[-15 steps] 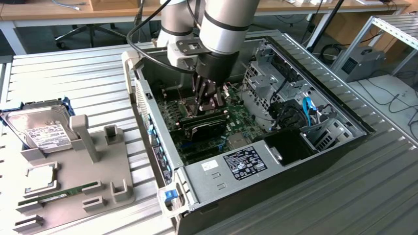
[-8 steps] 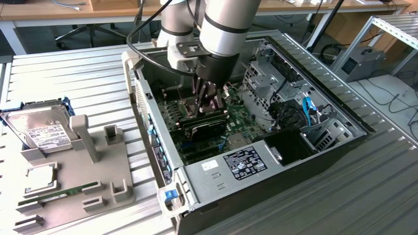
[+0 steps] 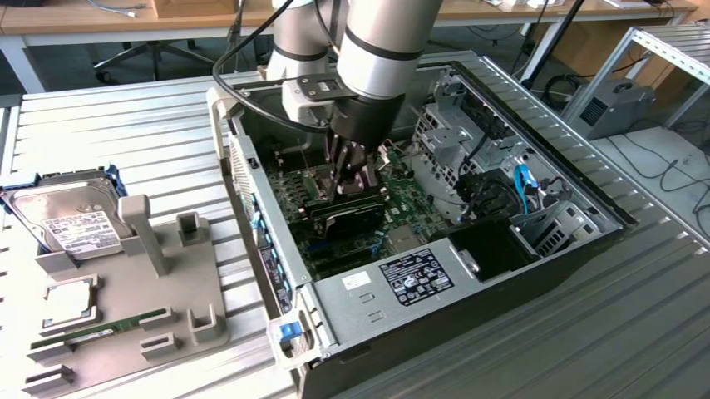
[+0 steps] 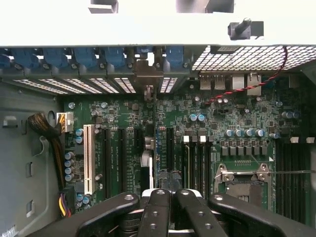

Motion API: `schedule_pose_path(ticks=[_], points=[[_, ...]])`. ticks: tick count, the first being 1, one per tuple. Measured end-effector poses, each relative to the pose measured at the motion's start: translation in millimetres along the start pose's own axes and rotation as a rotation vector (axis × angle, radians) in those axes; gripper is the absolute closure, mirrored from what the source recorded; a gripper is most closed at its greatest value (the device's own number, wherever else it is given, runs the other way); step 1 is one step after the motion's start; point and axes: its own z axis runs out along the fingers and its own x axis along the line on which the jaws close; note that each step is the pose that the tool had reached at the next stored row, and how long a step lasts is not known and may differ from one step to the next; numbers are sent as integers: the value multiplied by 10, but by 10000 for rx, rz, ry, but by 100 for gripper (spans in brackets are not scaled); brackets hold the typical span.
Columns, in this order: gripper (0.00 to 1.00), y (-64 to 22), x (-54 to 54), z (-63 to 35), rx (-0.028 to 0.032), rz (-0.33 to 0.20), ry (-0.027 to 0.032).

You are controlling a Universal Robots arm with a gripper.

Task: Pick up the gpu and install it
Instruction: 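Press down on the gpu until it lock into place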

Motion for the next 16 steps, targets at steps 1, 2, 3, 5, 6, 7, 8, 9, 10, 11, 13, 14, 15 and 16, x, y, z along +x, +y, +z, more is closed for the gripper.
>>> schedule_pose_path(ticks=[1,2,3,5,6,7,8,9,10,11,13,14,15,16], points=[[89,3,3,2,0,-1,0],[89,5,8,4,0,-2,1],[89,7,12,7,0,-1,0],[89,7,20,12,0,0,0],[89,8,24,14,0,0,0],[89,8,29,18,0,0,-1],[89,8,32,21,0,-1,-1],[89,9,36,25,0,0,-1],[89,10,39,31,1,0,-1],[89,12,45,40,-1,0,0],[89,16,54,58,-1,-1,1],[89,19,57,66,0,-1,0],[89,23,61,77,-1,-1,1],[89,27,65,87,-1,0,0]])
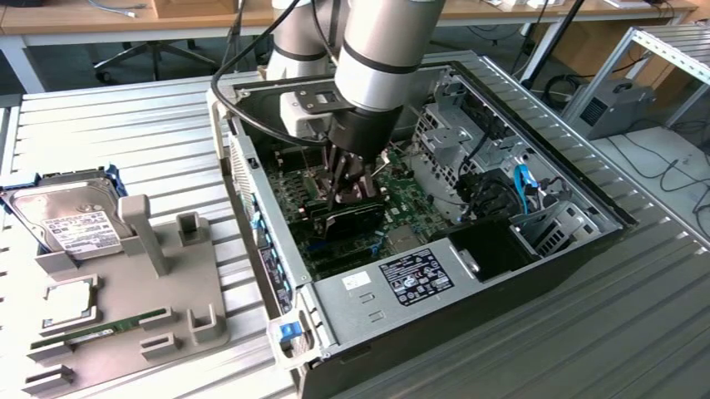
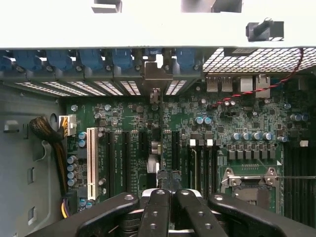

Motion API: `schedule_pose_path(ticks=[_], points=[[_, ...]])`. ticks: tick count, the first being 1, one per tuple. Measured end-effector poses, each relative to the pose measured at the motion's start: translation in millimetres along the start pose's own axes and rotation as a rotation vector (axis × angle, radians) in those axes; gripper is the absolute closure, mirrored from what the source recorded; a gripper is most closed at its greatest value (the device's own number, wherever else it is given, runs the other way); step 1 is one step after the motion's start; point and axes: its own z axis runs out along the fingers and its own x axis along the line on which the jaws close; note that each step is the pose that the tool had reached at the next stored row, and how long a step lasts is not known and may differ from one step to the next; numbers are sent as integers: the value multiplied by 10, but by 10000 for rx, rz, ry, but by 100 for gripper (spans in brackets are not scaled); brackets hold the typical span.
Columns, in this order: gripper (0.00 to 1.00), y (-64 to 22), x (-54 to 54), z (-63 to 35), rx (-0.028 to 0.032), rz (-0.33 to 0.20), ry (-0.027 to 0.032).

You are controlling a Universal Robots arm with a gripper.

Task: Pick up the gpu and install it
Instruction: 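Press down on the gpu until it lock into place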

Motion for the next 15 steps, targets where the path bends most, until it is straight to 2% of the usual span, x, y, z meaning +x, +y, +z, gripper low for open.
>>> schedule_pose_path(ticks=[8,15], points=[[89,55,16,56,0,0,-1],[89,59,40,97,0,0,1]])
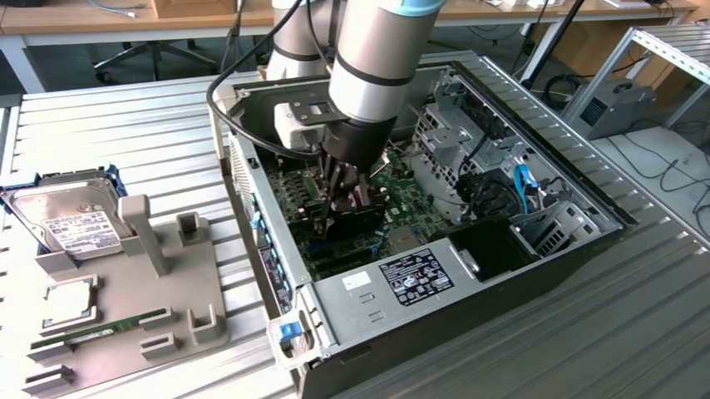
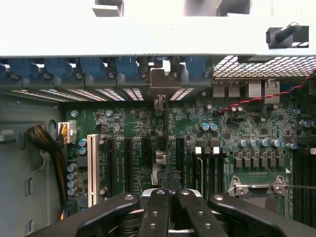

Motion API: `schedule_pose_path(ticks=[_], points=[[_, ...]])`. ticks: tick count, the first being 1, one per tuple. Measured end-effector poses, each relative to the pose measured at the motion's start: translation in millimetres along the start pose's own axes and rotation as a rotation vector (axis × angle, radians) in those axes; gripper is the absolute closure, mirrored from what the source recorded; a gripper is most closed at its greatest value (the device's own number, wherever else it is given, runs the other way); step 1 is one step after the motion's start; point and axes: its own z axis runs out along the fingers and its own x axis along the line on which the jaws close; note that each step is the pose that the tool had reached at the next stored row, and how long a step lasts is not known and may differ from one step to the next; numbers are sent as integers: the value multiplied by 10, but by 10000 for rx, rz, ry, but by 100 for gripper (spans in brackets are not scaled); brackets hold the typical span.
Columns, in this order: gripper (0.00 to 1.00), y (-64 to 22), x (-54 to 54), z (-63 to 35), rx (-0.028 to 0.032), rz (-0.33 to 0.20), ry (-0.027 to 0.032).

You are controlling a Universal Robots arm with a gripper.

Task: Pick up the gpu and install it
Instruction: 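Press down on the gpu until it lock into place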

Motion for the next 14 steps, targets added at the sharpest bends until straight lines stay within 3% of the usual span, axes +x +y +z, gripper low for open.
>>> schedule_pose_path(ticks=[14], points=[[89,2,17,51,-1,0,2]])
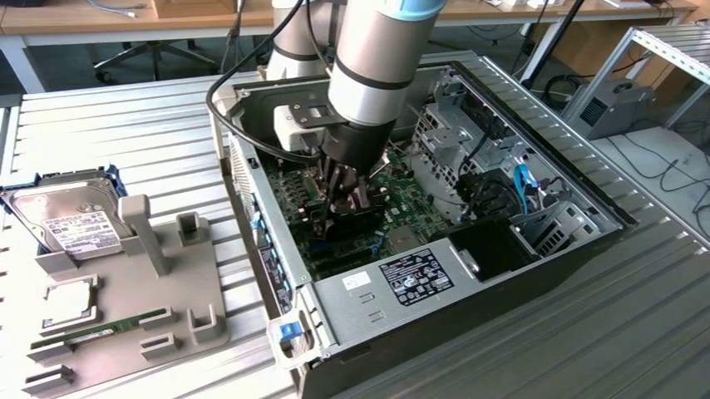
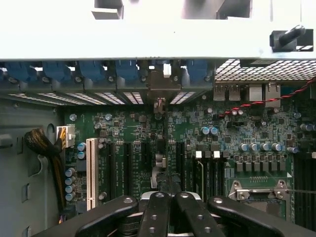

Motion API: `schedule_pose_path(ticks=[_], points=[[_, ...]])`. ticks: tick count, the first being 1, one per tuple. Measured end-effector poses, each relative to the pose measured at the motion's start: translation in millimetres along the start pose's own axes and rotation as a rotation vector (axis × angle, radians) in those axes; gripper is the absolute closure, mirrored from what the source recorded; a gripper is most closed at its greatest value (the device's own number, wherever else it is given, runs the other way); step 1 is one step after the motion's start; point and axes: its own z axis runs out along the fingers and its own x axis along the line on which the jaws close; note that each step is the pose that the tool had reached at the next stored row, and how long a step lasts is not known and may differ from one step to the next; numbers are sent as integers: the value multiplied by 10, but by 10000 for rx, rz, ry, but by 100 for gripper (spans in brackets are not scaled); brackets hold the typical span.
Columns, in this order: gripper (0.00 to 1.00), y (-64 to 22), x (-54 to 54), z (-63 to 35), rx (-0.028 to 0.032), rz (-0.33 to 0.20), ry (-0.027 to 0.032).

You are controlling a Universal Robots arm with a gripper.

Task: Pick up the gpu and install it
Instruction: 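Press down on the gpu until it lock into place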

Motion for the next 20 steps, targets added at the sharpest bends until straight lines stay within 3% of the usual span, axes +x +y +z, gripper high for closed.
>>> schedule_pose_path(ticks=[10,17,20], points=[[89,-31,-2,-14,7,0,-12],[89,-16,-8,-192,2,-1,-5],[89,-32,-8,-206,1,0,-6]])
